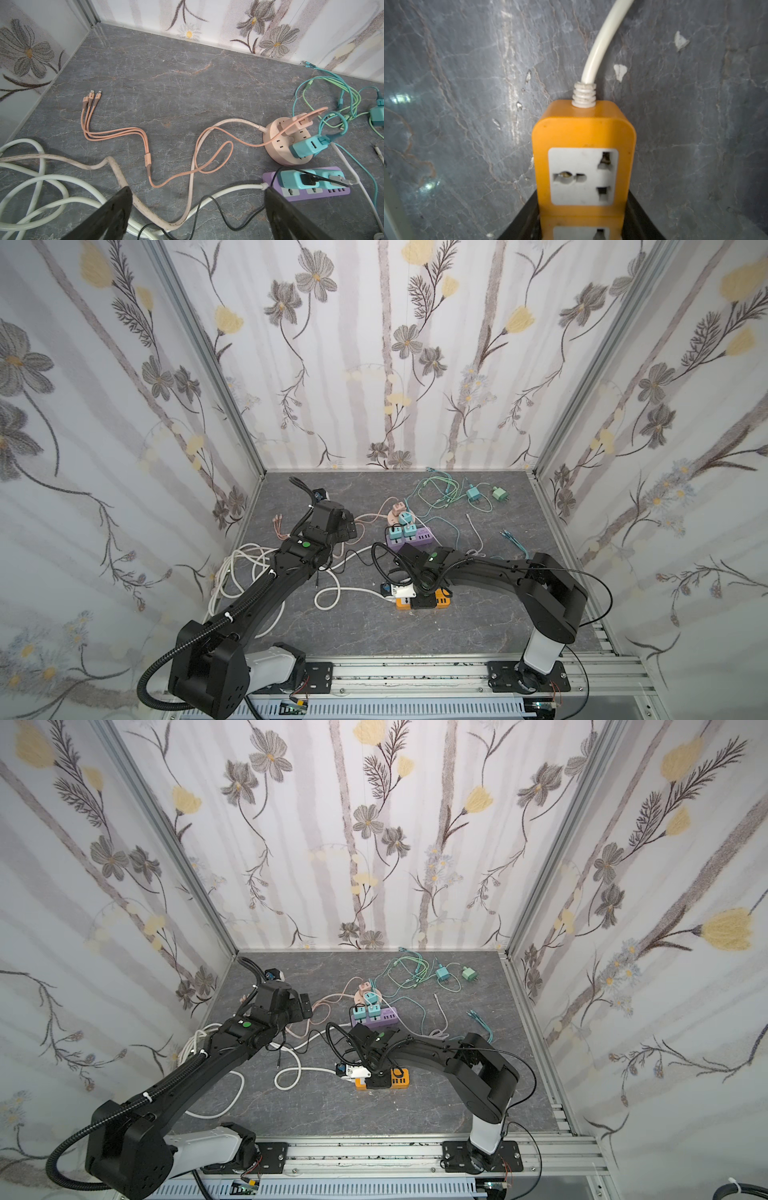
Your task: Insert the plug
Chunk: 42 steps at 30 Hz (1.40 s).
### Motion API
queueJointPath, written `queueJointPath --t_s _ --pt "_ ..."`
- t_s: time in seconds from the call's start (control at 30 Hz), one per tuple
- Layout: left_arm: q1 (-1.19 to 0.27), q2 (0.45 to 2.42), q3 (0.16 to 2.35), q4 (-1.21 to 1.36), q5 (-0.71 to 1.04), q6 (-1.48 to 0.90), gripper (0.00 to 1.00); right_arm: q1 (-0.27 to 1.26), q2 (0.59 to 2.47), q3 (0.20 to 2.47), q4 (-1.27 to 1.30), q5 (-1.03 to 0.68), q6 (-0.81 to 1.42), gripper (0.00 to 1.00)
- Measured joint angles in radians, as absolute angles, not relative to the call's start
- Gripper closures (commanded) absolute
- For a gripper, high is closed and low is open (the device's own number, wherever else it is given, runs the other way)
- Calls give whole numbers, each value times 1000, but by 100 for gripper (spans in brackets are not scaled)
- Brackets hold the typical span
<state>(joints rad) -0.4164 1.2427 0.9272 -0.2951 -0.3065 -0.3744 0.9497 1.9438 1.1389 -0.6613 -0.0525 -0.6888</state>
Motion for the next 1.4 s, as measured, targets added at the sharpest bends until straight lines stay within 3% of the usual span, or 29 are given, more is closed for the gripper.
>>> queueJointPath --t_s 0.2,0.3,0.33,0.37,0.6,0.73,0.87,0.97,1.13,1.4 --pt "-416 1255 942 -296 -306 -374 0 927 1972 1164 -673 -52 -670 48" --pt "-416 1256 949 -297 -307 -378 0 924 1975 1176 -672 -40 -669 30" --pt "-416 1256 950 -295 -307 -378 0 921 1968 1179 -675 -35 -666 19" --pt "-416 1256 951 -296 -308 -379 0 917 1953 1181 -685 -39 -667 1" --pt "-421 1304 1005 -351 -329 -396 0 825 1695 1158 -694 -139 -596 1" --pt "-445 1341 1071 -382 -371 -405 0 650 1520 1087 -534 -155 -426 1" --pt "-454 1369 1084 -394 -369 -415 0 413 1473 1015 -316 -146 -114 1" --pt "-454 1386 1098 -395 -365 -417 0 229 1561 1085 -246 -176 155 5" --pt "-455 1413 1121 -398 -361 -417 0 70 1829 1256 -195 -337 540 18" --pt "-456 1452 1148 -411 -361 -418 0 67 2193 1539 -179 -484 919 25"
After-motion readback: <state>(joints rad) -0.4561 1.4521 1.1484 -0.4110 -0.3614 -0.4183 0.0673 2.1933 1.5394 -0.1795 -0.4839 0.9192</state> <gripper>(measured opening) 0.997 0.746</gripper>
